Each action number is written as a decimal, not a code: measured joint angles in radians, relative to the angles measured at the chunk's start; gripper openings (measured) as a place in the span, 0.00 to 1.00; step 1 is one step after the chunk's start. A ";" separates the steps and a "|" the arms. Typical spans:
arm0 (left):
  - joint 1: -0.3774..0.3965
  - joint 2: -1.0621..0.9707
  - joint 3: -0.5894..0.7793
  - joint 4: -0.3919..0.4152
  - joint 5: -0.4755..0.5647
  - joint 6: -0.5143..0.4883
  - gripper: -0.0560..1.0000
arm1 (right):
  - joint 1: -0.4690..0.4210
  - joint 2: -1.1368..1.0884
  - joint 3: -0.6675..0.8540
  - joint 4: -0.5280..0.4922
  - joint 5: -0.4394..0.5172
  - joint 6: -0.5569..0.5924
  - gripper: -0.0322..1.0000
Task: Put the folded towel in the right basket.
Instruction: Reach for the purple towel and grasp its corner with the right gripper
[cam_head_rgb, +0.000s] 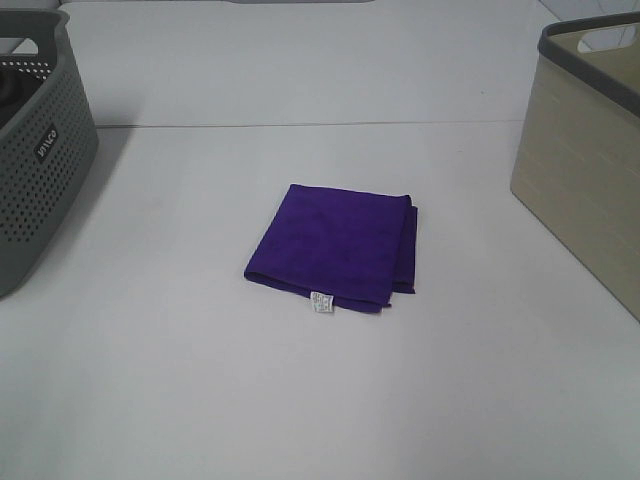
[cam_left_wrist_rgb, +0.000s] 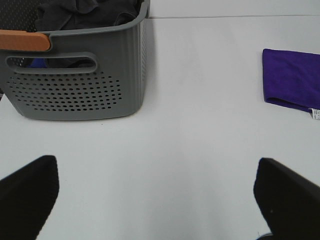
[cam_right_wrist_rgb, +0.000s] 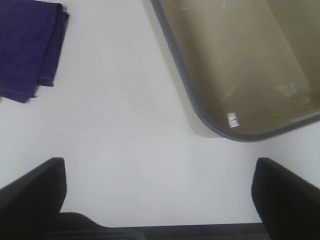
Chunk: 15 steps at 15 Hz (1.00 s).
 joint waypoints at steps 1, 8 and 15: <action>0.000 0.000 0.000 0.000 0.000 0.000 0.99 | 0.000 0.000 0.000 0.000 0.000 0.000 0.97; 0.000 0.000 0.000 0.000 0.000 0.000 0.99 | 0.049 0.555 -0.158 0.450 -0.171 -0.134 0.96; 0.000 0.000 0.000 0.000 0.000 0.000 0.99 | 0.204 0.959 -0.349 0.473 -0.277 -0.109 0.96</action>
